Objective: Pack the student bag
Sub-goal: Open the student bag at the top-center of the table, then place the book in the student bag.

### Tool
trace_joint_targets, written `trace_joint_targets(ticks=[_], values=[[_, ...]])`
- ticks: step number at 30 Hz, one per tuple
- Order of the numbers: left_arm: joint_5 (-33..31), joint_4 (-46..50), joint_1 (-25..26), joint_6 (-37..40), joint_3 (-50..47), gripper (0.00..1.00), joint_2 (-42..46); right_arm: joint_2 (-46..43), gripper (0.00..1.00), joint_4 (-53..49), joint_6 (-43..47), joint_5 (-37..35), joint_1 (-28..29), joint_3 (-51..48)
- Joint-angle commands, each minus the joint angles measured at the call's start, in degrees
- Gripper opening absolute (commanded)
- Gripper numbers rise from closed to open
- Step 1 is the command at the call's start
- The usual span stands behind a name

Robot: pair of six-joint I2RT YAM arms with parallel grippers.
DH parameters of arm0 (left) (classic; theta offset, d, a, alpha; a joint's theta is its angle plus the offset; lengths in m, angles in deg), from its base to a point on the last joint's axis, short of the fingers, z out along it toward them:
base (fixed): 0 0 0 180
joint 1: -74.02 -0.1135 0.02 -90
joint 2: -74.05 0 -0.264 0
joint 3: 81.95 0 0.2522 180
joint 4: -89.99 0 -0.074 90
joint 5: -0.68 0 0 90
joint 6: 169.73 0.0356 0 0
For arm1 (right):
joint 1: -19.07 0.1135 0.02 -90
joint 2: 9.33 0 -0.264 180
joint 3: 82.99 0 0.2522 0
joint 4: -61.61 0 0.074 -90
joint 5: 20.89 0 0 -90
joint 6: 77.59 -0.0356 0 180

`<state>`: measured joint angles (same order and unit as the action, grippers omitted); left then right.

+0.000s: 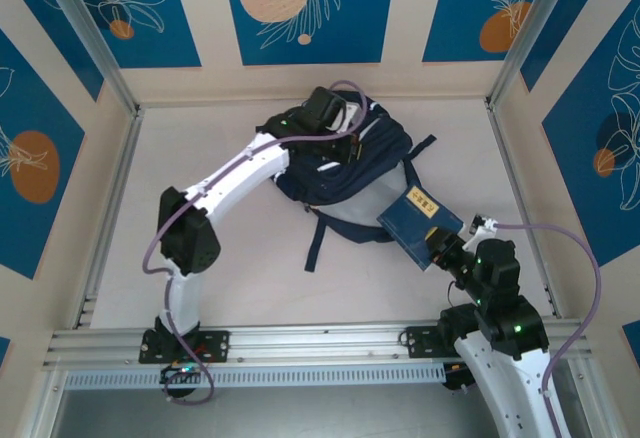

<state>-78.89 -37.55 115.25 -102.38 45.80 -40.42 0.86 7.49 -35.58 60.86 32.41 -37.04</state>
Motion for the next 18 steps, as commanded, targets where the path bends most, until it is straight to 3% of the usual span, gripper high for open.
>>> trace_joint_targets(ticks=[1,7,18], values=[[3.45,-1.81,-1.76,-5.44,-2.00,0.00,5.92,-0.32,0.00,7.59,-1.26,8.42,-0.22,-0.17],[8.05,-4.43,-2.82,-9.06,-6.44,0.00,11.37,4.09,0.00,20.60,-10.35,18.21,-0.25,-5.33],[13.82,-10.53,-2.77,-15.68,-14.97,0.00,18.84,15.62,0.00,43.26,-20.30,17.30,0.29,-13.74]])
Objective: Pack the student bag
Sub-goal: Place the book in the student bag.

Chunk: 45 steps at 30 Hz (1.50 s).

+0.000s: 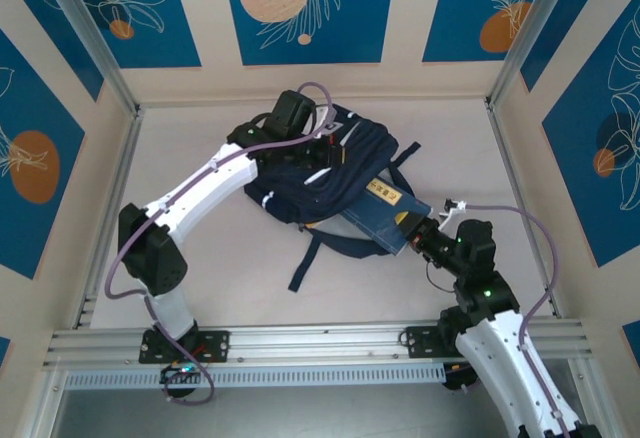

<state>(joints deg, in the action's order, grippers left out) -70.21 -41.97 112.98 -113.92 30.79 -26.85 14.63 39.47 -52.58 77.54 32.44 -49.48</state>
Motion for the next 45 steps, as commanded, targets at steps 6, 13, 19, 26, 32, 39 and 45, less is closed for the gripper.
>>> trace_joint_targets(ticks=[6,13,19,26,32,39,45], values=[[7.13,-9.46,-0.46,-7.23,-4.97,0.00,9.25,14.70,0.00,22.08,-0.89,-1.63,2.95,-0.98],[7.82,-12.25,0.60,-9.77,-9.15,0.00,11.43,35.07,0.00,36.58,2.06,-1.61,10.71,3.36],[7.27,-14.06,1.81,-10.77,-12.08,0.00,12.64,51.43,0.00,43.73,2.88,-1.83,17.17,11.28],[5.20,-15.66,2.59,-11.91,-15.75,0.00,16.18,68.22,0.00,45.41,1.49,0.64,21.31,23.99],[3.85,-16.08,3.31,-12.72,-18.06,0.00,19.40,77.30,0.14,41.85,1.70,6.04,22.99,34.48],[0.20,-16.18,4.04,-11.73,-19.76,0.00,22.01,74.03,0.75,33.17,5.57,6.89,22.30,35.00],[-2.93,-16.06,3.80,-8.98,-20.71,0.00,20.11,62.75,0.85,30.59,10.92,7.00,20.01,24.86]])
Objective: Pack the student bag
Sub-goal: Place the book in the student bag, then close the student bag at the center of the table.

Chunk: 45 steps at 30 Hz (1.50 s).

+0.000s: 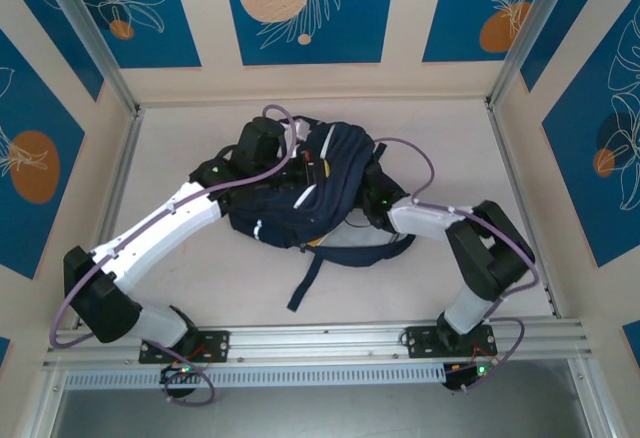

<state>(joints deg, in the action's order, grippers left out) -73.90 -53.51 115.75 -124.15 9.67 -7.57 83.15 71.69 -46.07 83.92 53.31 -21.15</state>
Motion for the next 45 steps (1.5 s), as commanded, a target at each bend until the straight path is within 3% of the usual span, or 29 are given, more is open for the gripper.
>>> trace_joint_targets(ticks=[1,5,11,16,21,33,45], values=[[0.97,-4.97,0.80,1.13,0.15,0.00,0.27,-8.49,0.85,-1.78,5.31,0.11,-1.22,-5.67],[2.05,-8.21,0.14,-0.42,-1.57,0.00,-1.10,-17.73,0.86,-3.62,6.20,-1.03,-2.70,-12.94],[3.54,-10.79,-0.64,-1.53,-3.00,0.00,-3.51,-33.69,0.82,-18.52,7.86,-7.94,-5.13,-19.28],[4.72,-11.31,-1.24,-2.46,-4.28,0.00,-4.84,-49.33,0.67,-32.96,5.82,-21.14,-5.52,-22.35],[7.20,-11.06,-1.30,-2.29,-4.52,0.00,-7.21,-59.74,0.59,-42.33,5.05,-27.34,-5.74,-22.64],[11.09,-14.82,-1.26,-5.12,-6.23,0.00,-16.00,-63.81,0.54,-50.88,7.19,-27.96,-6.84,-20.39],[15.34,-15.88,-1.31,-4.97,10.81,0.01,-32.71,-63.66,0.50,-50.70,11.36,-25.73,-6.58,-17.98]])
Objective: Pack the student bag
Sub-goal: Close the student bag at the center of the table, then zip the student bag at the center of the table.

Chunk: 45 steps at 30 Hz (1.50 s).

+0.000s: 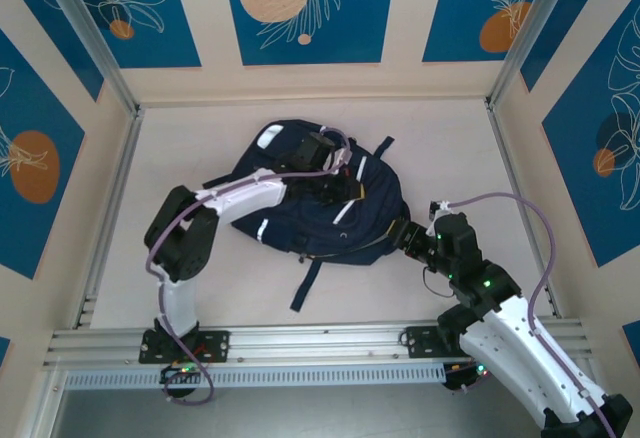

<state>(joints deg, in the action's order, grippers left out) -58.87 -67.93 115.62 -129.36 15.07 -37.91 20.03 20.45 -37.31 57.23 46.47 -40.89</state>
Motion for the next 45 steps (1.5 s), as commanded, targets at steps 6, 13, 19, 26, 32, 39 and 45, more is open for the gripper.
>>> trace_joint_targets(ticks=[6,13,19,26,32,39,45], values=[[0.97,0.44,-1.19,0.57,8.79,0.25,-2.61,-0.23,0.42,1.45,8.12,3.54,3.18,3.01],[-6.09,7.08,-1.90,5.34,1.55,0.52,9.99,4.88,0.39,1.03,9.90,-2.32,11.69,4.09],[-15.51,16.50,-2.21,7.89,-5.40,0.60,21.90,12.44,0.38,2.37,9.56,-9.57,21.76,6.01],[-20.69,21.20,-2.34,6.95,-20.31,0.61,36.75,18.77,0.35,4.26,3.06,-15.85,32.09,3.78],[-29.03,18.82,-2.99,3.03,-34.38,0.65,49.69,23.86,0.28,8.57,-4.99,-18.90,33.56,1.08],[-28.26,13.36,-3.89,0.16,-40.59,0.65,49.52,33.46,0.26,11.18,-9.23,-18.88,23.51,2.61],[-27.97,12.68,-4.24,-0.16,-42.23,0.66,51.56,32.83,0.25,4.78,-6.69,-22.49,16.39,5.67]])
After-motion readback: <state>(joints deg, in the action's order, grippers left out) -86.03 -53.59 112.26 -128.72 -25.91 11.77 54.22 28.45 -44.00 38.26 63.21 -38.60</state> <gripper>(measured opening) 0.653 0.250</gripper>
